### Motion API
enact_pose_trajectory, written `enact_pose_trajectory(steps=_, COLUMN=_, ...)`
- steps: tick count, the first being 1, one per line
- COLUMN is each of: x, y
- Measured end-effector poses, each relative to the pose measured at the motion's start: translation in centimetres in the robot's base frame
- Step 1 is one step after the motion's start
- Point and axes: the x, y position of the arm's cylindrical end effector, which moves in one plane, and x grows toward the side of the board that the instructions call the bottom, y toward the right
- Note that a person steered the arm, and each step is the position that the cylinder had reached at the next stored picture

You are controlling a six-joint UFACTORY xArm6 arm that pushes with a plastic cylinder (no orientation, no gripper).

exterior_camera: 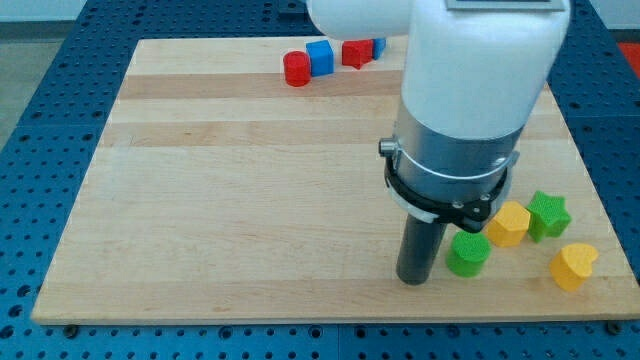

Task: Push the green circle into the yellow hexagon

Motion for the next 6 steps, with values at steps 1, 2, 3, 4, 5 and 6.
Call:
enact_pose_trajectory(steps=1, x=-0.1, y=1.6)
enact_pose_trajectory(steps=2, x=-0.4, y=3.2)
enact_pose_trajectory(steps=3, x=-0.5, y=4.1)
enact_pose_trajectory(steps=4, x=-0.5, y=4.3)
enact_pose_trajectory(steps=5, x=-0.6, y=4.3)
enact_pose_trajectory(steps=6, x=-0.7, y=4.3)
